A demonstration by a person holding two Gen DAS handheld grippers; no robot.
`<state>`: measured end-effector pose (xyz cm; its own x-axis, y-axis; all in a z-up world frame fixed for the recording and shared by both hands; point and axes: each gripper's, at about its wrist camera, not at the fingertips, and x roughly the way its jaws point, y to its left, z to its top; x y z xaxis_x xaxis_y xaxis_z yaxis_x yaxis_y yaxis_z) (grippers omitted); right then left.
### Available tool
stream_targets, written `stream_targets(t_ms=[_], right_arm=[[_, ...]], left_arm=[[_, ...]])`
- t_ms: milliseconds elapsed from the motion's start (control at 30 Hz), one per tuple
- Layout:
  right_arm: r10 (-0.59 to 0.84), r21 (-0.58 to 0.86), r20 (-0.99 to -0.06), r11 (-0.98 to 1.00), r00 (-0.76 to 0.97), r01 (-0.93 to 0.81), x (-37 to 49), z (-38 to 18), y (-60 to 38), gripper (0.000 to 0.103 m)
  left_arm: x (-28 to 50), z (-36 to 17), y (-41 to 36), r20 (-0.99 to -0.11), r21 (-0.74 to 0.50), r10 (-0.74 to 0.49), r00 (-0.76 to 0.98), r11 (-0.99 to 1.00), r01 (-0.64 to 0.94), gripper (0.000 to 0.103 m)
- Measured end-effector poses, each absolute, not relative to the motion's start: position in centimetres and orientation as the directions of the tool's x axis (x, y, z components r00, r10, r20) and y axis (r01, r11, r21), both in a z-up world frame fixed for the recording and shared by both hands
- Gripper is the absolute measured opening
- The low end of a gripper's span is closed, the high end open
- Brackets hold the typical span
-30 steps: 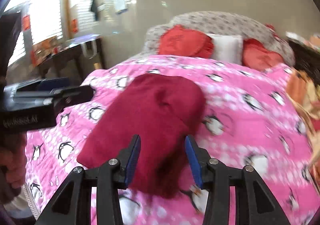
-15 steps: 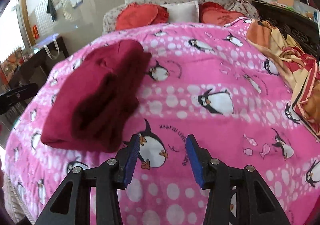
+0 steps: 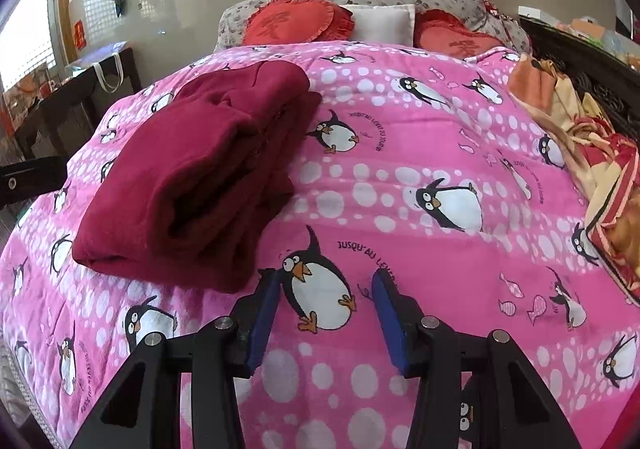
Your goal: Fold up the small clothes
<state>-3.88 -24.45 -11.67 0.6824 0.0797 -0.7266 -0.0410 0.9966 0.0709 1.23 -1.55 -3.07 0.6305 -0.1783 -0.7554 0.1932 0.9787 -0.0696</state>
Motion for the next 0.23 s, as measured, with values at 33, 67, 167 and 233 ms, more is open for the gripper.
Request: stream_targets(t_ms=[33, 67, 167, 233], right_arm=[[0.08, 0.072, -0.726, 0.997, 0.683, -0.041, -3.87, -11.67, -24.47, 0.046], [0.079, 0.071, -0.726, 0.997, 0.683, -0.04, -3.86, -11.68, -24.44, 0.046], [0.08, 0.071, -0.726, 0.997, 0.683, -0.04, -3.86, -11.67, -24.48, 0.046], [0.08, 0.072, -0.725, 0.997, 0.684, -0.039, -3.87, -11.63, -24.53, 0.046]], left_arm=[[1.21, -3.11, -1.55, -0.756, -0.068, -0.178, 0.63, 0.979, 0.194, 0.103], [1.1, -3.19, -1.6, -0.758, -0.06, -0.171, 0.63, 0.979, 0.194, 0.103], [0.96, -3.2, -1.65, -0.76, -0.061, -0.177, 0.625, 0.977, 0.204, 0.103], [0.77, -3.14, -1.85, -0.758, -0.037, -0.162, 0.632, 0.978, 0.205, 0.103]])
